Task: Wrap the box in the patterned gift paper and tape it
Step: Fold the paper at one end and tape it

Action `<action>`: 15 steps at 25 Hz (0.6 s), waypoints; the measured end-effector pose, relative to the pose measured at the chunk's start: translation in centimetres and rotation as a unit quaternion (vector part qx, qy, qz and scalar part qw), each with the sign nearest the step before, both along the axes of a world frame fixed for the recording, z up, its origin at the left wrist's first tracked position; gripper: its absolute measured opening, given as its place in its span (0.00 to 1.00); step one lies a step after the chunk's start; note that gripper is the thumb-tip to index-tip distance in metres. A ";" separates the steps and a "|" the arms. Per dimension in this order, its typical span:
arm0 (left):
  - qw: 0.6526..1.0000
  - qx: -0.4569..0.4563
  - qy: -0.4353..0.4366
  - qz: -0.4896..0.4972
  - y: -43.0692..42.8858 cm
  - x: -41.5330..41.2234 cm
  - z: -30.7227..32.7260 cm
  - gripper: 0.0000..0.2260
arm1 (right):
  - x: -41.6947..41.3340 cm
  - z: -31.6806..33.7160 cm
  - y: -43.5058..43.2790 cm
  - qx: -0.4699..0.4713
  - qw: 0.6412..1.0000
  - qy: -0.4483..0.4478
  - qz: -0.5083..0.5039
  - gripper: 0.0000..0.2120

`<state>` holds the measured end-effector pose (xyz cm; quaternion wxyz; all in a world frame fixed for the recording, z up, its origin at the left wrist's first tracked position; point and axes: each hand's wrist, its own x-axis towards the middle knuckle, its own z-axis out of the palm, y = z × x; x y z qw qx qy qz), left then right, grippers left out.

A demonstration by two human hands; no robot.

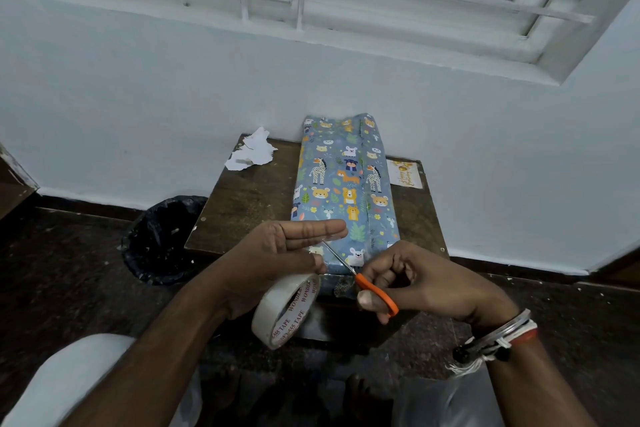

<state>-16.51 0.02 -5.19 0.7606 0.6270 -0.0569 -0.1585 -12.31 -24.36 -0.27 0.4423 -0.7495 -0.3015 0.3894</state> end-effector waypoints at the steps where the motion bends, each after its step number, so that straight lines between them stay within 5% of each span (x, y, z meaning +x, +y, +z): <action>1: 1.000 -0.002 0.000 0.000 0.0 0.0 0.0 0.23 | 0.0 0.0 0.0 0.001 1.000 -0.001 0.000 0.05; 15: 1.000 0.001 0.005 -0.005 0.3 -0.1 0.3 0.24 | -0.2 0.4 0.1 0.001 1.000 -0.019 -0.003 0.09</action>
